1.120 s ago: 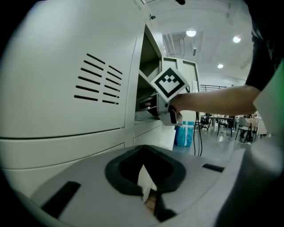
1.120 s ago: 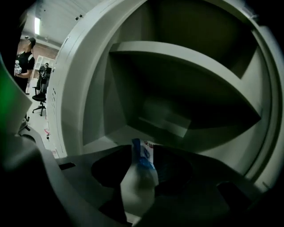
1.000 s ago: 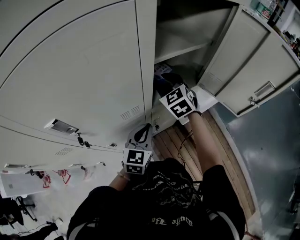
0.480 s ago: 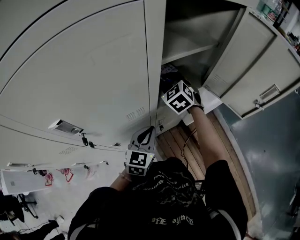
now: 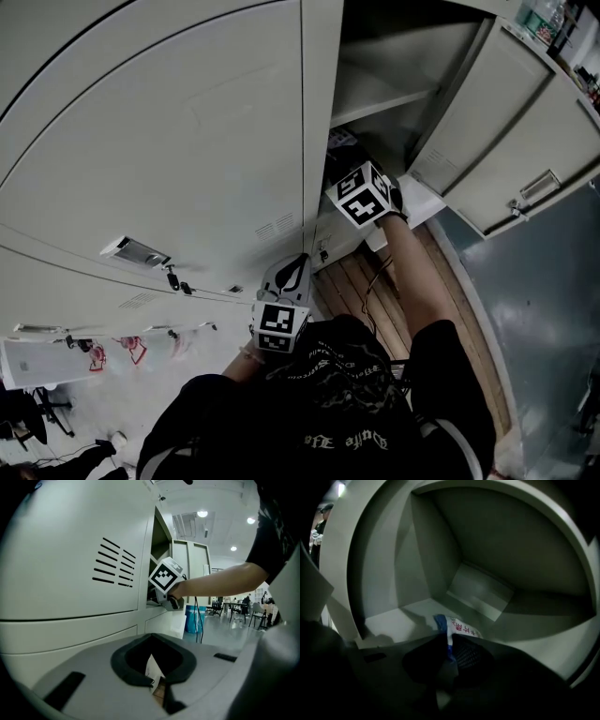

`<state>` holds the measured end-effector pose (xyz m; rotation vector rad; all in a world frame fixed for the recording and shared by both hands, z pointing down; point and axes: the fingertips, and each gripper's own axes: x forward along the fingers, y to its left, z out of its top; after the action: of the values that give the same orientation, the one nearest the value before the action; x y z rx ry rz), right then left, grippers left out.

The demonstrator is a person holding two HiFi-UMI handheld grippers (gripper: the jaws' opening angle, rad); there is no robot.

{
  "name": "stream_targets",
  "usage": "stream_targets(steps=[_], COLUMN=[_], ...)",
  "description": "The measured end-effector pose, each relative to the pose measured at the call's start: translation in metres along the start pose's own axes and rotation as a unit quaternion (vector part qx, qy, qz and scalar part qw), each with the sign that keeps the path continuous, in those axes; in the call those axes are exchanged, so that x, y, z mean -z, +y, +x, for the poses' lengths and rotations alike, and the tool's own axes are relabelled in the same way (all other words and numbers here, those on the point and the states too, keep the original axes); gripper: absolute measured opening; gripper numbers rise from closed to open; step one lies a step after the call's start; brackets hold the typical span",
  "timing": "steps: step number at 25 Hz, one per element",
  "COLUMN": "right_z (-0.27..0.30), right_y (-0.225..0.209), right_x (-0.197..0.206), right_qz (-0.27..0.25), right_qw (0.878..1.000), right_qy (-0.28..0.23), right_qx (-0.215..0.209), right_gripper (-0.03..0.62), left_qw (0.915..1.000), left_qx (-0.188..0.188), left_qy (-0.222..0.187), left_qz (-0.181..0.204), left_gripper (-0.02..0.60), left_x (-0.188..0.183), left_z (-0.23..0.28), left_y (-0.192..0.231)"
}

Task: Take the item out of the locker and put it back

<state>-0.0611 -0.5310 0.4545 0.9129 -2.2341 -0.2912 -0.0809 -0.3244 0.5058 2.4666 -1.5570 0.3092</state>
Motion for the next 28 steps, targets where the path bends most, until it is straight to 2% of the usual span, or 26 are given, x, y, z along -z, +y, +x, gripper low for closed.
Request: stream_targets(steps=[15, 28], right_z=[-0.063, -0.13], right_y=[-0.01, -0.005], right_x=[-0.006, 0.008], right_qz=[0.02, 0.034], right_qw=[0.994, 0.988], right_qy=[-0.076, -0.099], right_qx=[0.076, 0.113], right_gripper=[0.033, 0.032], left_qw=[1.0, 0.9997], left_qx=[0.001, -0.009], left_qy=[-0.003, -0.019], left_qz=[-0.006, -0.015], left_gripper=[0.006, 0.006], left_x=[0.0, -0.008], left_z=[0.006, 0.01], left_y=[-0.005, -0.021])
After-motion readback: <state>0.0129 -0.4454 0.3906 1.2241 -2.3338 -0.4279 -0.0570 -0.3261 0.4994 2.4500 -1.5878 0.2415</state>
